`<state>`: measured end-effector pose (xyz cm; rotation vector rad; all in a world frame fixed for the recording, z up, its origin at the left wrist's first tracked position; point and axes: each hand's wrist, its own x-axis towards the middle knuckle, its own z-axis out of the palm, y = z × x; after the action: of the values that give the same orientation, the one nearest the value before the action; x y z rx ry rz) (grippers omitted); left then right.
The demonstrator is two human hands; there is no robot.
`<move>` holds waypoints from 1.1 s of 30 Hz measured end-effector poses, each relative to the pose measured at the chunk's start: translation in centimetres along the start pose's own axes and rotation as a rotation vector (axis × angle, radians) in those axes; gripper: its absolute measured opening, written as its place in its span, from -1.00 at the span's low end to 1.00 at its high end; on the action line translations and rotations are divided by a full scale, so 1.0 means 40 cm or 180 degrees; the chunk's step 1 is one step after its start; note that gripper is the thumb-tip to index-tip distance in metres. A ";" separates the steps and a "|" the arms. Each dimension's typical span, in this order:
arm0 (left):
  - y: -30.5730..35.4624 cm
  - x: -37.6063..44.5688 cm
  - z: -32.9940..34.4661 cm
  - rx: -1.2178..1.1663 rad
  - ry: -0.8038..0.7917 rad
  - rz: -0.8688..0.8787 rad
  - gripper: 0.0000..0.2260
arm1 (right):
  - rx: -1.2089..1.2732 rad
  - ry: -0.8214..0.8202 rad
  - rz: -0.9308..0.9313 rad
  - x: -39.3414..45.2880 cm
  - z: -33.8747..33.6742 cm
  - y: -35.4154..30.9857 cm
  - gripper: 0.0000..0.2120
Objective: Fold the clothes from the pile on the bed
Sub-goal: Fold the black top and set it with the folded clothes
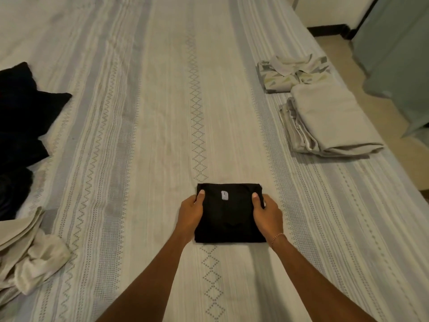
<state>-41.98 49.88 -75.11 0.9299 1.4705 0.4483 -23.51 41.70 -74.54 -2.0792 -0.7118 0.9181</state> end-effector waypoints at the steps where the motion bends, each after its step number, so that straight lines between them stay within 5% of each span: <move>1: -0.016 0.000 0.008 0.0109 0.0047 0.0169 -0.73 | -0.0011 -0.0102 0.0040 0.002 -0.007 0.013 -0.71; 10: -0.042 -0.048 0.136 0.0896 0.1047 0.1183 -0.73 | 0.0106 0.0227 -0.0373 -0.004 -0.110 0.055 -0.82; 25: 0.141 -0.133 0.660 0.0837 0.0879 0.1558 -0.64 | -0.0086 0.0448 -0.0425 0.182 -0.626 0.125 -0.78; 33: 0.421 -0.095 0.787 0.0632 0.0841 0.1840 -0.75 | 0.0059 0.0563 -0.0800 0.363 -0.801 -0.049 -0.80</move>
<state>-7.64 49.00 -64.63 1.5096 1.4852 0.8843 9.89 40.30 -63.40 -1.9704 -0.8427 0.5917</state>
